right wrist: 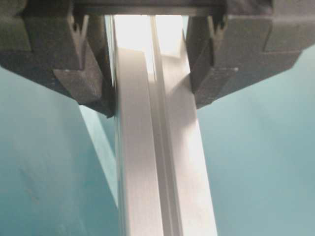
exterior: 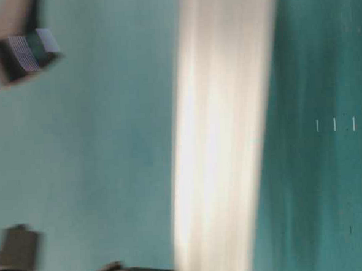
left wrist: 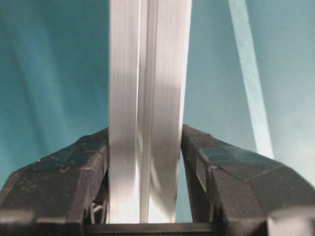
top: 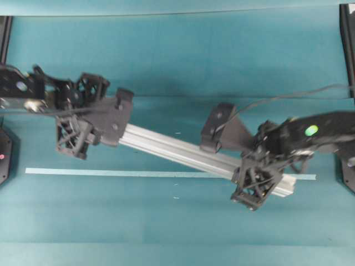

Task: Lift the metal rail with both hands.
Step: 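Lift the rail with both grippers and swing it parallel to the table edge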

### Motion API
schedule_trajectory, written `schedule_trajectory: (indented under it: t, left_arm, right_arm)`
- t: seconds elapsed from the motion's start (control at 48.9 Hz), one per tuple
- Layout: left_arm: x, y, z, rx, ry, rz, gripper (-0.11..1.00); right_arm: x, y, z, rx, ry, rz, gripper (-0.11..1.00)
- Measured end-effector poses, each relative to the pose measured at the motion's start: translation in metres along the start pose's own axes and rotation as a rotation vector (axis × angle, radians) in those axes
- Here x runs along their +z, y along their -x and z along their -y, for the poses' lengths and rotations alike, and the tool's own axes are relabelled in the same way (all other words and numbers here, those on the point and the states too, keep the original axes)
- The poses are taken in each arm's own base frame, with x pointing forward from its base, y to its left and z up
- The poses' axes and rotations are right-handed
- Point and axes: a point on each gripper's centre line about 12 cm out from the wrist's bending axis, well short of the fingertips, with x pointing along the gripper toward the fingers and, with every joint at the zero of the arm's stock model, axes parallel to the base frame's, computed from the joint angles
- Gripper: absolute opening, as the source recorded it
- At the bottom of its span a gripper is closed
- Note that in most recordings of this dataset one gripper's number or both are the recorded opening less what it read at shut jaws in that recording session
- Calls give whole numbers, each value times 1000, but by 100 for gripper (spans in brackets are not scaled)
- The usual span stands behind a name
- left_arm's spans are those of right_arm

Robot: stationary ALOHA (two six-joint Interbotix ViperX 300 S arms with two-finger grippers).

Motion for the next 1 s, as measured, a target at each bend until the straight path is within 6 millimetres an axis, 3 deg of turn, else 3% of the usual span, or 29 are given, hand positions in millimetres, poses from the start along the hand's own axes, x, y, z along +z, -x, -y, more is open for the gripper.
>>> schedule_trajectory:
  t: [0.573, 1.002]
  left_arm:
    - [35, 96, -20, 5, 14, -6, 36]
    - [53, 157, -28, 38, 109, 76, 36]
  right_arm:
    - [23, 105, -18, 22, 15, 19, 42]
    - [37, 168, -5, 11, 85, 46, 42]
